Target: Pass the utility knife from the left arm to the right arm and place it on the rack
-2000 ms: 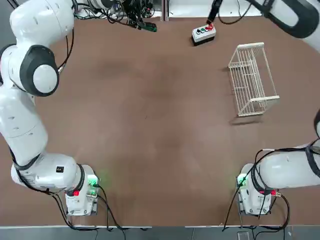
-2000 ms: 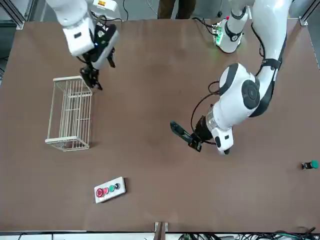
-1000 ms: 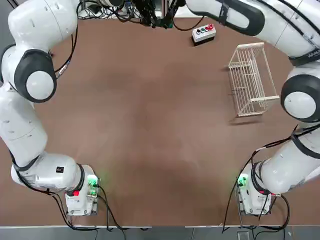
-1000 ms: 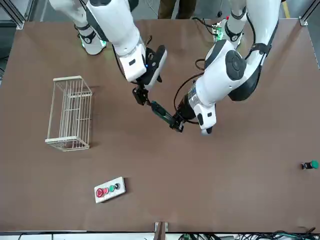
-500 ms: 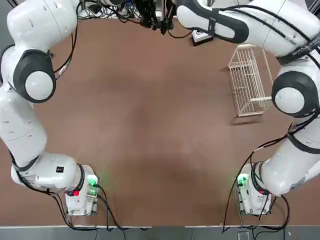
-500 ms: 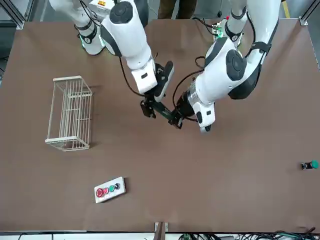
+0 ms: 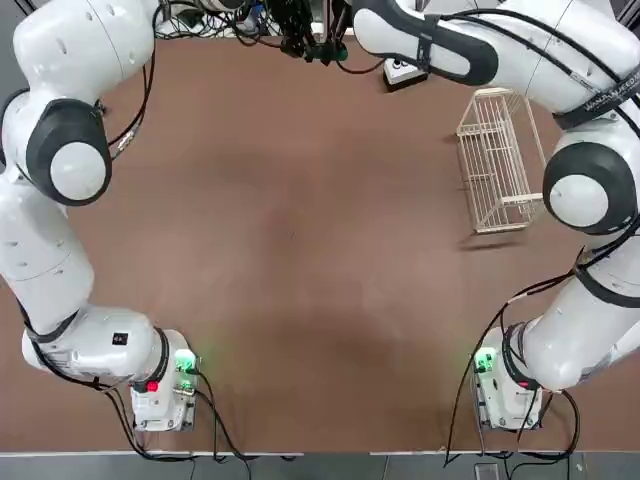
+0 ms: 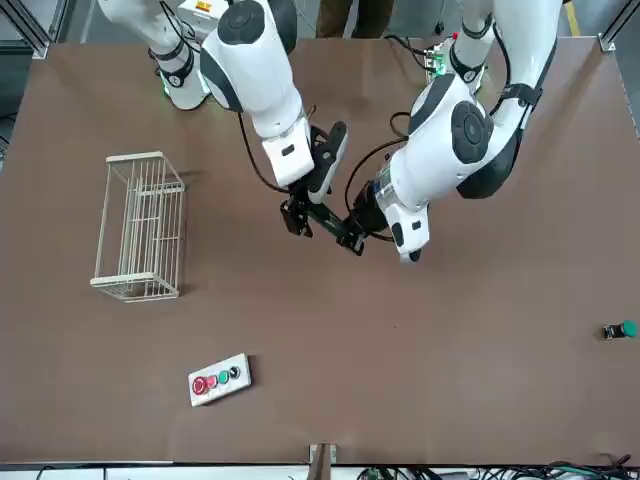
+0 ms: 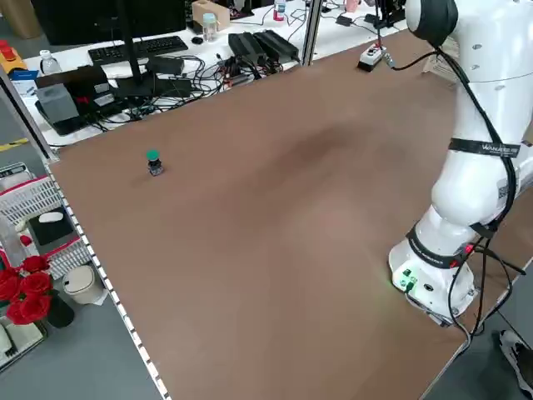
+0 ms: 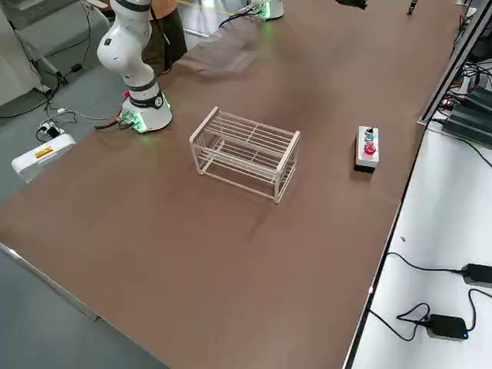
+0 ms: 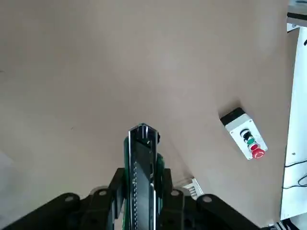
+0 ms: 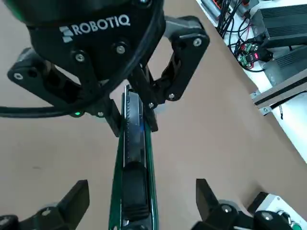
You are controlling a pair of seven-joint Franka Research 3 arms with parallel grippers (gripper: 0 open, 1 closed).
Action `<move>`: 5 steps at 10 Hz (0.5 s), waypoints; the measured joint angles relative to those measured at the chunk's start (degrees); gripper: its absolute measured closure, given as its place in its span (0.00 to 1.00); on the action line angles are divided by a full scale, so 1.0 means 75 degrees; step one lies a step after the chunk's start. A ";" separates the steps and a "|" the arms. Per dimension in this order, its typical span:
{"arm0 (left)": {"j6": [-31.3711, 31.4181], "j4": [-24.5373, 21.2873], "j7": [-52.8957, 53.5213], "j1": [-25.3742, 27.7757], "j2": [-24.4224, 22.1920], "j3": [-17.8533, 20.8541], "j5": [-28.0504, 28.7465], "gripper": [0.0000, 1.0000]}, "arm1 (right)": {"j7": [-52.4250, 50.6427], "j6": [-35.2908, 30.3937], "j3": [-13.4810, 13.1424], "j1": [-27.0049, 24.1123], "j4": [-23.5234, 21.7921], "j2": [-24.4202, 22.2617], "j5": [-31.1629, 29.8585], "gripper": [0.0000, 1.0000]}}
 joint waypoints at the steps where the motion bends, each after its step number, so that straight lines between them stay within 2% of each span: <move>1: 0.0000 0.0009 0.0000 0.0006 0.0000 0.0000 -0.0003 0.66 | 0.0010 -0.0006 0.0001 0.0005 0.0000 0.0004 -0.0071 0.03; 5: -0.0009 0.0118 -0.0001 0.0121 -0.0001 -0.0016 -0.0145 0.66 | 0.0019 -0.0009 0.0002 0.0031 -0.0001 0.0022 -0.0170 0.07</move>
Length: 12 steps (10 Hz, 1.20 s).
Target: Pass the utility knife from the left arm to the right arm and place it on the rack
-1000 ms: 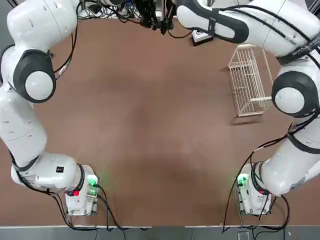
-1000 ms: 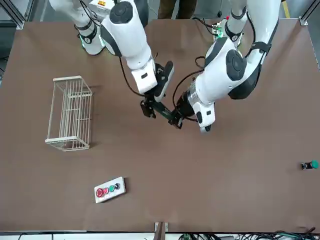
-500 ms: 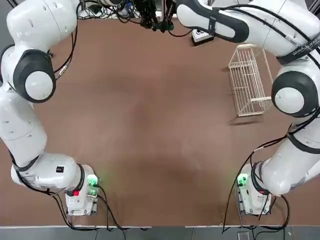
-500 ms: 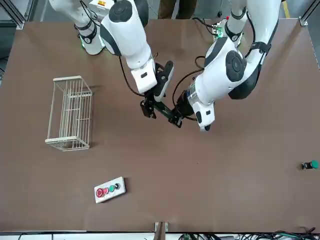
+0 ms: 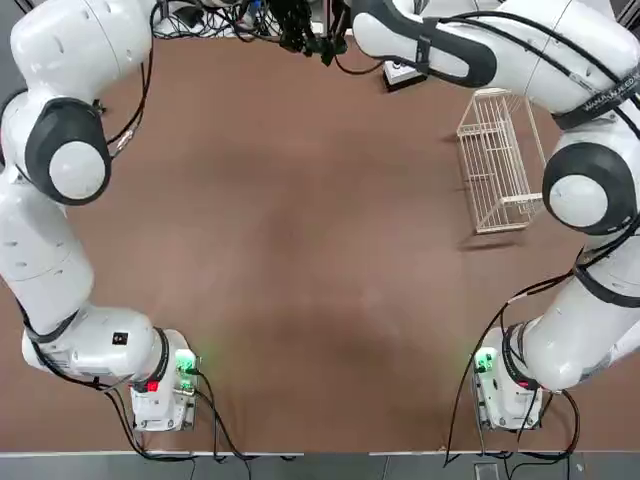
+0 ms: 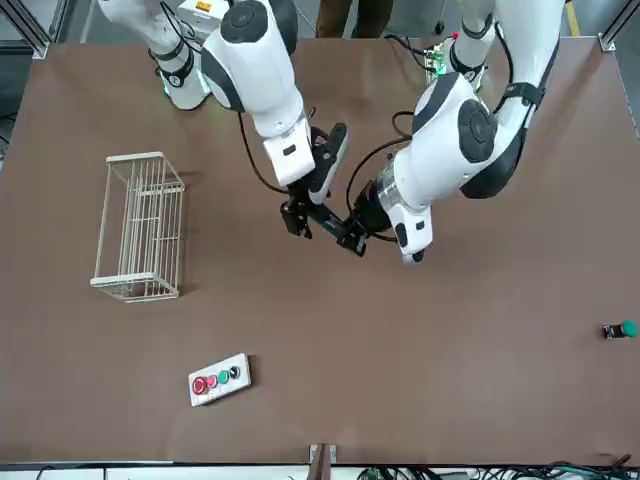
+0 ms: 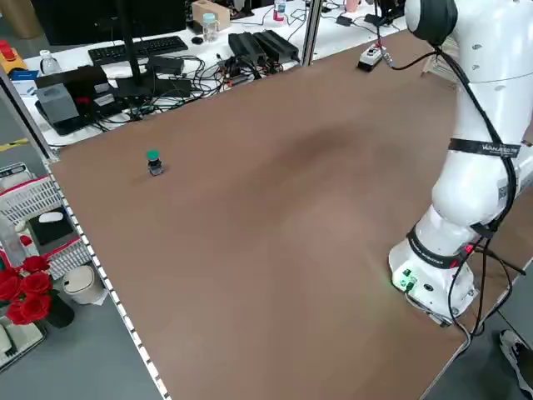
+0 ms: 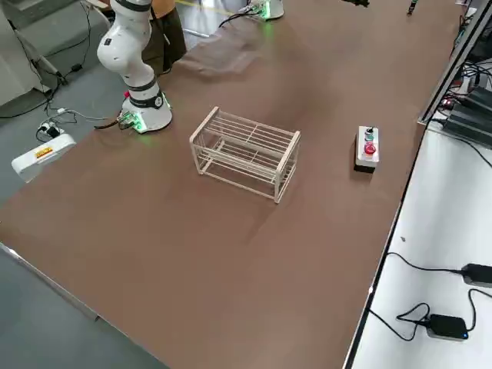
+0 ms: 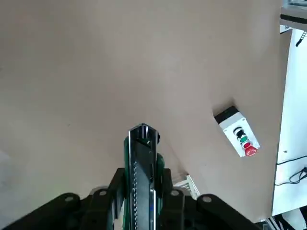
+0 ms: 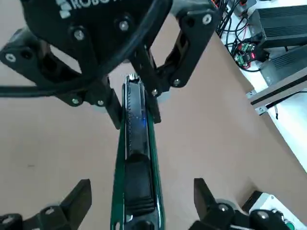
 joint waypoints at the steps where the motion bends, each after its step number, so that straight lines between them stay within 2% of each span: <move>1: -0.0011 0.0004 0.0000 0.0042 0.0000 -0.0008 -0.0026 0.66 | 0.0004 -0.0005 0.0000 0.0014 0.0000 0.0009 -0.0007 0.11; 2: -0.0022 0.0004 0.0000 0.0045 0.0000 -0.0009 -0.0029 0.66 | 0.0004 -0.0006 0.0001 0.0034 0.0000 0.0013 -0.0009 0.15; 3: -0.0023 0.0004 0.0000 0.0043 0.0000 -0.0015 -0.0029 0.66 | 0.0017 -0.0006 0.0003 0.0052 0.0000 0.0013 -0.0009 0.26; 7: -0.0027 0.0004 0.0000 0.0019 0.0000 -0.0039 -0.0031 0.66 | 0.0081 -0.0003 0.0007 0.0062 0.0007 0.0013 -0.0010 0.34; 9: -0.0086 0.0004 0.0000 0.0005 0.0000 -0.0043 -0.0031 0.66 | 0.0091 -0.0001 -0.0003 0.0061 0.0027 0.0014 -0.0019 0.55; 12: -0.0081 0.0008 0.0022 0.0008 -0.0001 -0.0044 -0.0031 0.66 | 0.0092 -0.0002 0.0012 0.0065 0.0035 0.0014 -0.0015 0.59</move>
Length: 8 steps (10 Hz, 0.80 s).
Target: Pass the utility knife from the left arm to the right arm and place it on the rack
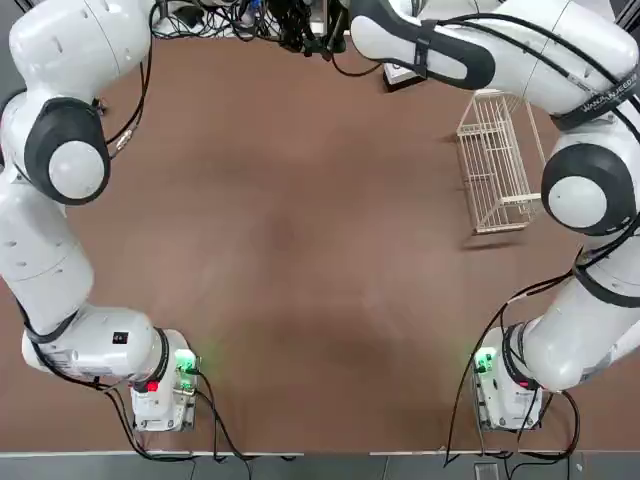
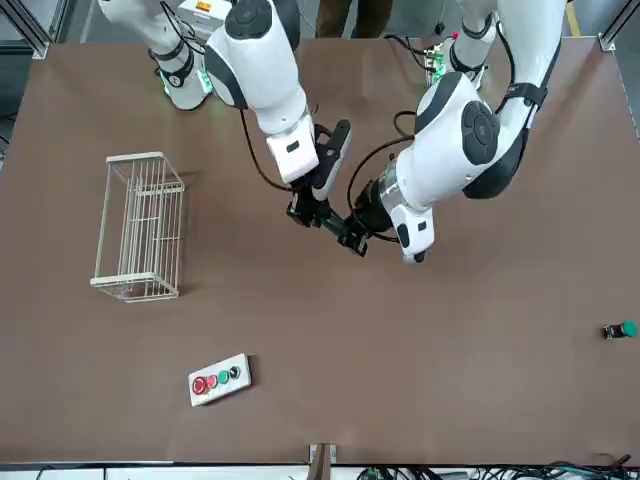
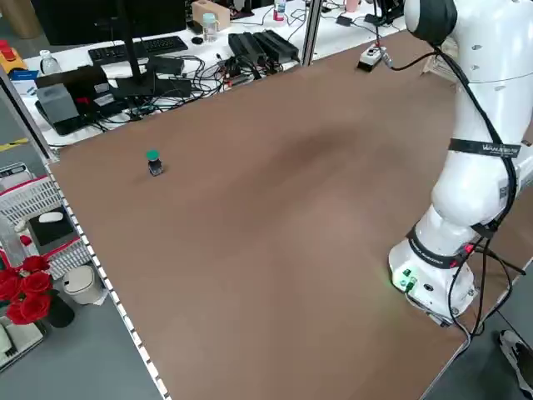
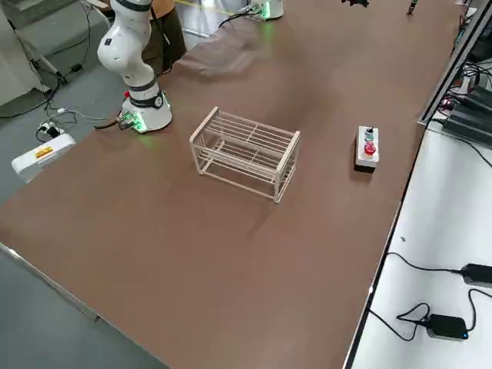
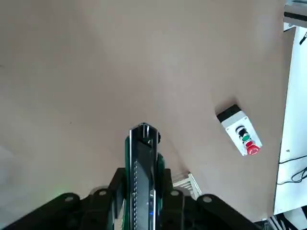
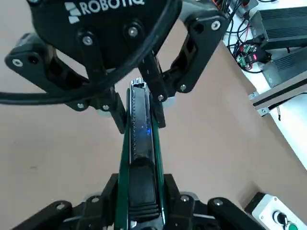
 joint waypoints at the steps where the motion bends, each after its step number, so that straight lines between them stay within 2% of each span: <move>1: 0.0000 0.0000 0.0000 0.0001 0.0000 0.0000 0.0000 0.66 | 0.0000 0.0001 0.0000 0.0000 0.0001 0.0000 0.0000 0.59; 3: 0.0000 0.0005 0.0003 0.0011 0.0000 -0.0002 -0.0001 0.65 | 0.0003 0.0025 0.0000 0.0000 0.0001 0.0002 0.0000 0.59; 7: 0.0002 0.0083 -0.0025 0.0139 -0.0153 0.0007 -0.0001 0.11 | 0.0179 0.0017 -0.0026 -0.0012 0.0000 0.0013 0.0000 0.59; 8: -0.0015 0.0087 -0.0027 0.0153 -0.0232 0.0016 -0.0001 0.00 | 0.0309 0.0008 -0.0028 -0.0024 0.0001 0.0013 0.0010 0.59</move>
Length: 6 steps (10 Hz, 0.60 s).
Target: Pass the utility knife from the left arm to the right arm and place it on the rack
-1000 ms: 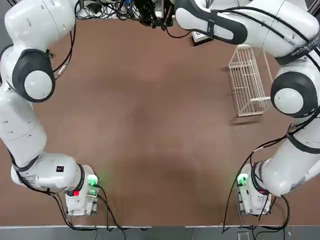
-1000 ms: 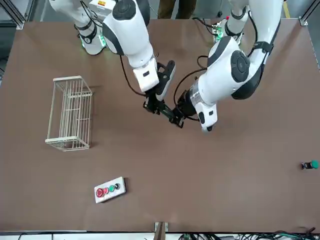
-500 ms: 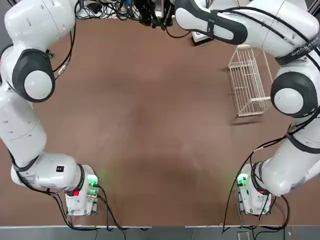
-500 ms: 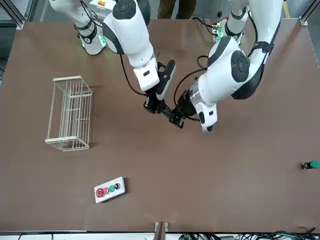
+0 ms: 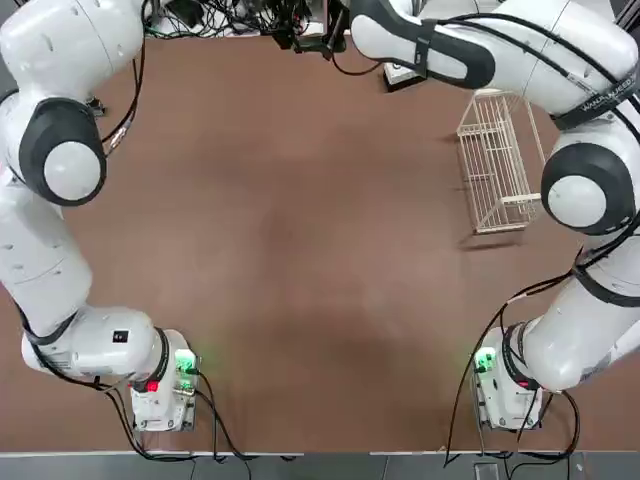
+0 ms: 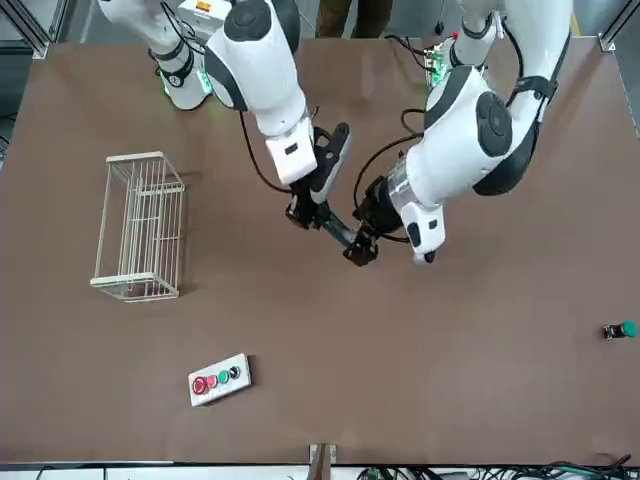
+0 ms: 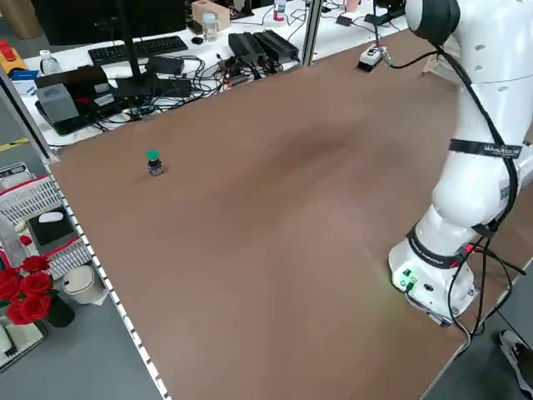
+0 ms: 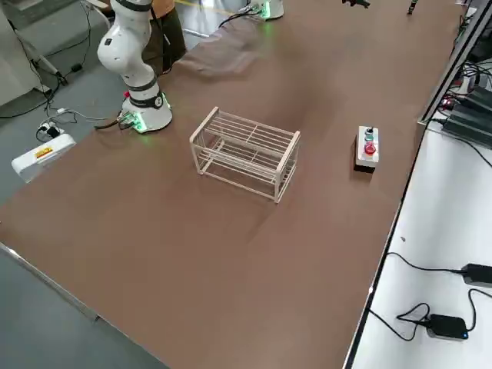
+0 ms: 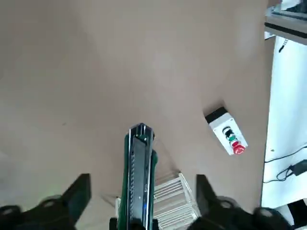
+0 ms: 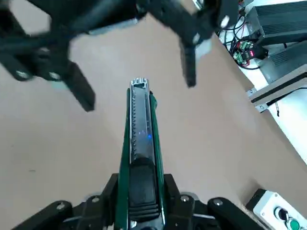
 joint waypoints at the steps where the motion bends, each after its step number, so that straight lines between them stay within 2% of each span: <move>1: -0.0166 0.0004 0.0000 0.0050 -0.0126 0.0044 0.0061 0.00 | 0.0407 -0.0034 -0.0008 -0.0034 0.0001 -0.0003 0.0019 0.59; 4: -0.1193 0.0038 0.0412 0.1048 -0.0712 0.0083 0.0415 0.00 | 0.1951 -0.0950 -0.0022 -0.0482 0.0000 -0.0232 0.0039 0.59; 6: -0.1665 0.0056 0.0806 0.1409 -0.1234 0.0095 0.1004 0.00 | 0.2392 -0.1544 -0.0080 -0.1135 -0.0232 -0.0709 0.0495 0.59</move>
